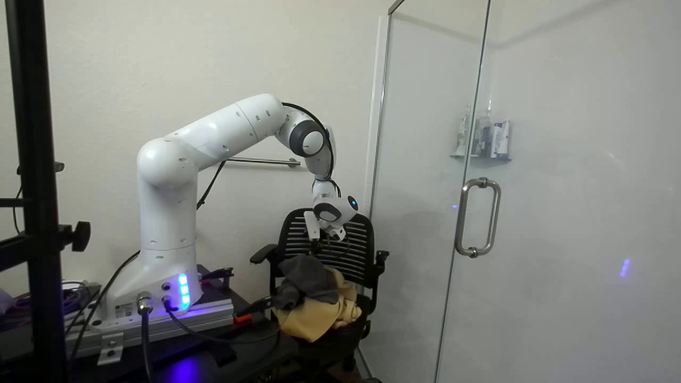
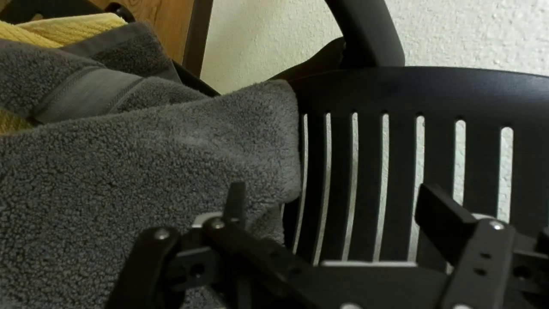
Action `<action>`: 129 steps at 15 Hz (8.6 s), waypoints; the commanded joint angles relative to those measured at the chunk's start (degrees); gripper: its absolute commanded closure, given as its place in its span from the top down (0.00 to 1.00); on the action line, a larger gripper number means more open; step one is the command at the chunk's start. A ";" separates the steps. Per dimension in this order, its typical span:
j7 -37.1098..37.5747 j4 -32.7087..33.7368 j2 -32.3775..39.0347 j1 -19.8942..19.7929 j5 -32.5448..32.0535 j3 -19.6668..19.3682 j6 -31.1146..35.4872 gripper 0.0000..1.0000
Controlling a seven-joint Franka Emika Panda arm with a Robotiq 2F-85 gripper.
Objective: Pick up the towels and place them on the top rail
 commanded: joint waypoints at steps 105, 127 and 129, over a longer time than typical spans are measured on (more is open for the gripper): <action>163.50 55.83 -6.80 28.05 -168.21 -26.35 36.77 0.01; 163.79 -10.15 -29.63 31.22 -158.39 -34.20 58.65 0.01; 163.79 -16.21 -31.16 31.54 -157.84 -35.30 58.59 0.21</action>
